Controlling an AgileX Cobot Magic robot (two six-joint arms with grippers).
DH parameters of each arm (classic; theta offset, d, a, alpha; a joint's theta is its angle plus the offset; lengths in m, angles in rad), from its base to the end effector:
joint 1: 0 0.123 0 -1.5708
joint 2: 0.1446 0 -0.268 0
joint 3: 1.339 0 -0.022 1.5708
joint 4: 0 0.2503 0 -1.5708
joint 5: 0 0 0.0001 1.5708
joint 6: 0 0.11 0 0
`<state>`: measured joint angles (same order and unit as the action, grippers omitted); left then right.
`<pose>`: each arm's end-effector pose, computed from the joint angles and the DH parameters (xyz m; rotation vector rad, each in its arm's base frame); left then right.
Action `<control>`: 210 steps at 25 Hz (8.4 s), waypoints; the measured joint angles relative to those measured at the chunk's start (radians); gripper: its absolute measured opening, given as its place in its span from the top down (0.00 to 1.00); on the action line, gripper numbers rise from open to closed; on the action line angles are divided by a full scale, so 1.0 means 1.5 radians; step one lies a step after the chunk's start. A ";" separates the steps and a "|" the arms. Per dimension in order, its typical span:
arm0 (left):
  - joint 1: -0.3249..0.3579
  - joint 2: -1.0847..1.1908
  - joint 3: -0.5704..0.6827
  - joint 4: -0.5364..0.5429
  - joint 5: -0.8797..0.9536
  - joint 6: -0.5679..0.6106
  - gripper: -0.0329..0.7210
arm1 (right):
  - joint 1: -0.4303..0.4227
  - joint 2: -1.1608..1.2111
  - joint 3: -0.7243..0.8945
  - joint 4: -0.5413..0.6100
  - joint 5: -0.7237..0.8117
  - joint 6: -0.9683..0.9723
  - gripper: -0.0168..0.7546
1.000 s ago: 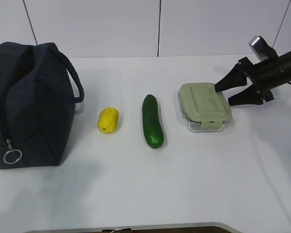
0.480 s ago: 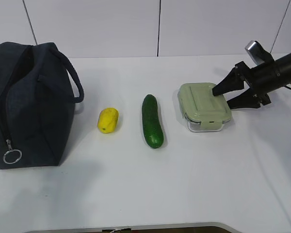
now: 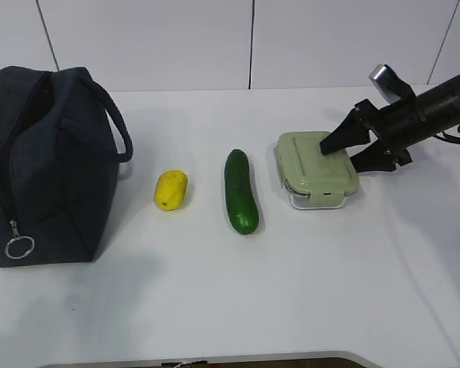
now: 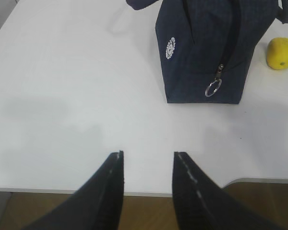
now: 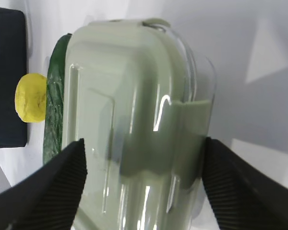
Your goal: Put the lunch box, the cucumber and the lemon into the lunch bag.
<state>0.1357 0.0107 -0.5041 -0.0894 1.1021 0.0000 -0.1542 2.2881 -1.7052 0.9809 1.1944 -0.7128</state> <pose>0.0285 -0.0050 0.2656 -0.1356 2.0846 -0.0256 0.4503 0.0161 0.1285 -0.1496 2.6163 1.1888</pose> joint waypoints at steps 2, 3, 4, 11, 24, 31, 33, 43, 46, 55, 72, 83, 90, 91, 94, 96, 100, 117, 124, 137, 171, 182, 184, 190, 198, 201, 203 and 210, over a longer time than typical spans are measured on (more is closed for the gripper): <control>0.000 0.000 0.000 0.000 0.000 0.000 0.64 | 0.000 0.001 0.000 0.000 0.000 0.000 0.21; 0.000 0.000 0.000 0.000 0.000 0.000 0.64 | 0.000 0.002 0.000 0.000 0.000 -0.002 0.21; 0.000 0.000 0.000 0.000 0.000 0.000 0.64 | 0.000 0.003 0.000 0.000 0.000 -0.006 0.21; 0.000 0.000 0.000 0.000 0.000 0.000 0.64 | 0.002 0.007 0.000 0.000 0.000 -0.019 0.21; 0.000 0.000 0.000 0.000 0.000 0.000 0.64 | 0.008 0.007 0.000 0.000 0.000 -0.037 0.22; 0.000 0.000 0.000 0.000 0.000 0.000 0.64 | 0.008 0.007 0.000 -0.005 0.000 -0.042 0.31; 0.000 0.000 0.000 0.000 0.000 0.000 0.64 | 0.008 0.007 0.000 -0.005 0.000 -0.044 0.33; 0.000 0.000 0.000 0.000 0.000 0.000 0.64 | 0.008 0.007 0.000 -0.002 0.000 -0.062 0.33; 0.000 0.000 0.000 0.000 0.000 0.000 0.64 | 0.008 0.007 0.000 -0.002 0.000 -0.062 0.34; 0.000 0.000 0.000 0.000 0.000 0.000 0.64 | 0.008 0.007 -0.001 0.010 0.005 -0.063 0.43; 0.000 0.000 0.000 0.000 0.000 0.000 0.64 | 0.008 0.007 -0.001 0.012 0.005 -0.056 0.45; 0.000 0.000 0.000 0.000 0.000 0.000 0.64 | 0.008 0.007 -0.001 0.015 0.006 -0.035 0.48; 0.000 0.000 0.000 0.000 0.000 0.000 0.64 | 0.008 0.007 -0.001 0.018 0.006 0.017 0.49; 0.000 0.000 0.000 0.000 0.000 0.000 0.64 | 0.008 0.007 -0.001 0.018 0.006 0.026 0.49; 0.000 0.000 0.000 0.000 0.000 0.000 0.64 | 0.008 0.007 -0.001 0.020 0.005 0.047 0.49; 0.000 0.000 0.000 0.000 0.000 0.000 0.64 | 0.008 0.007 -0.001 0.020 0.005 0.056 0.49; 0.000 0.000 0.000 0.000 0.000 0.000 0.64 | 0.008 0.007 -0.001 0.021 0.005 0.063 0.49; 0.000 0.000 0.000 0.000 0.000 0.000 0.64 | 0.008 0.008 -0.001 0.034 -0.003 0.073 0.49; 0.000 0.000 0.000 0.000 0.000 0.000 0.64 | 0.008 0.007 -0.001 0.034 -0.006 0.088 0.49; 0.000 0.000 0.000 0.000 0.000 0.000 0.64 | 0.011 -0.021 -0.001 0.024 -0.011 0.113 0.49; 0.000 0.209 -0.084 -0.102 -0.005 0.000 0.64 | 0.170 -0.138 -0.001 0.076 -0.003 0.130 0.49; 0.000 0.429 -0.171 -0.128 -0.067 0.019 0.57 | 0.206 -0.138 0.000 0.134 -0.001 0.130 0.49; 0.000 0.460 -0.171 -0.128 -0.089 0.023 0.54 | 0.209 -0.138 0.000 0.142 -0.001 0.130 0.49; 0.000 0.566 -0.190 -0.170 -0.161 0.093 0.52 | 0.217 -0.138 0.000 0.185 -0.003 0.130 0.49; 0.000 0.749 -0.324 -0.181 -0.157 0.157 0.52 | 0.237 -0.138 0.000 0.211 -0.005 0.130 0.49; 0.000 0.805 -0.375 -0.181 -0.132 0.165 0.51 | 0.248 -0.138 0.000 0.211 -0.005 0.130 0.49; 0.000 0.837 -0.401 -0.181 -0.120 0.170 0.51 | 0.254 -0.138 0.000 0.212 -0.005 0.130 0.49; 0.000 0.930 -0.482 -0.191 -0.092 0.176 0.52 | 0.276 -0.138 0.000 0.225 -0.005 0.125 0.49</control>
<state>0.1357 1.4054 -1.2267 -0.3758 0.9647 0.2638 0.2594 2.0805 -1.7051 1.3188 1.1862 -0.5255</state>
